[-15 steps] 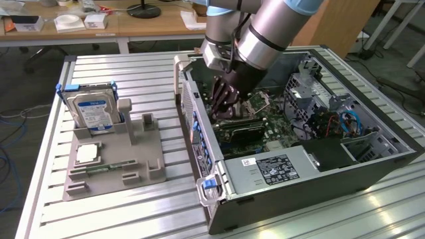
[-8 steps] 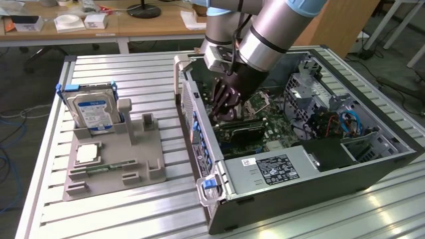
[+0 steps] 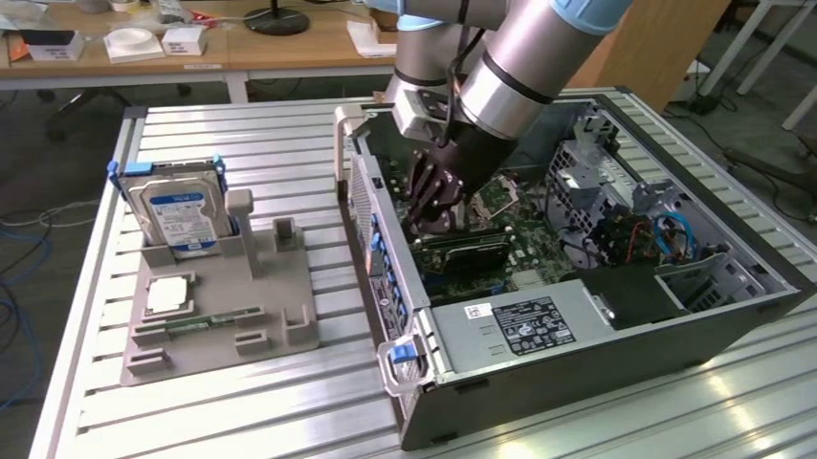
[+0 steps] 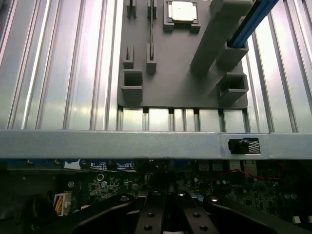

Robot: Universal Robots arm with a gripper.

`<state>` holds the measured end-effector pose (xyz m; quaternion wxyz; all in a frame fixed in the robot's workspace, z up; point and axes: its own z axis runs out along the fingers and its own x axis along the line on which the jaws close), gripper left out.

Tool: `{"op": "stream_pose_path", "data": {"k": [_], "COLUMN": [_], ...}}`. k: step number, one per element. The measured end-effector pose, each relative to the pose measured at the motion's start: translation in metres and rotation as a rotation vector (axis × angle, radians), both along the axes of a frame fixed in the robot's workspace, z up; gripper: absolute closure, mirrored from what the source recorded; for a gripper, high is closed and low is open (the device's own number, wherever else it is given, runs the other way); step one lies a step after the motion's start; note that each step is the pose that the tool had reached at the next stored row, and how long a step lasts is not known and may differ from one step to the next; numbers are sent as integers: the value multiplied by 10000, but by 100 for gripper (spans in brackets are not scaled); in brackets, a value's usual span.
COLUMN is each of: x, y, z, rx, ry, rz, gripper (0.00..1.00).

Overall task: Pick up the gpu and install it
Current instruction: 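Press down on the gpu until it lock into place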

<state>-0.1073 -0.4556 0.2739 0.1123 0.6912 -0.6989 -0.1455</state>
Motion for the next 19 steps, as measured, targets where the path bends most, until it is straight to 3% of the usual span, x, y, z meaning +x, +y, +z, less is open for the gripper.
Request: {"op": "stream_pose_path", "data": {"k": [4,7,8,11,17,19], "x": [-1,1,6,52,211,260], "y": [-13,-15,-16,-15,-16,-16], "z": [0,-1,-2,-1,-6,-7], "rx": [34,58,84,117,115,118], "ry": [6,67,140,466,681,797], "rz": [-2,2,2,-1,-3,-4], "gripper": [90,90,90,90,90,90]}}
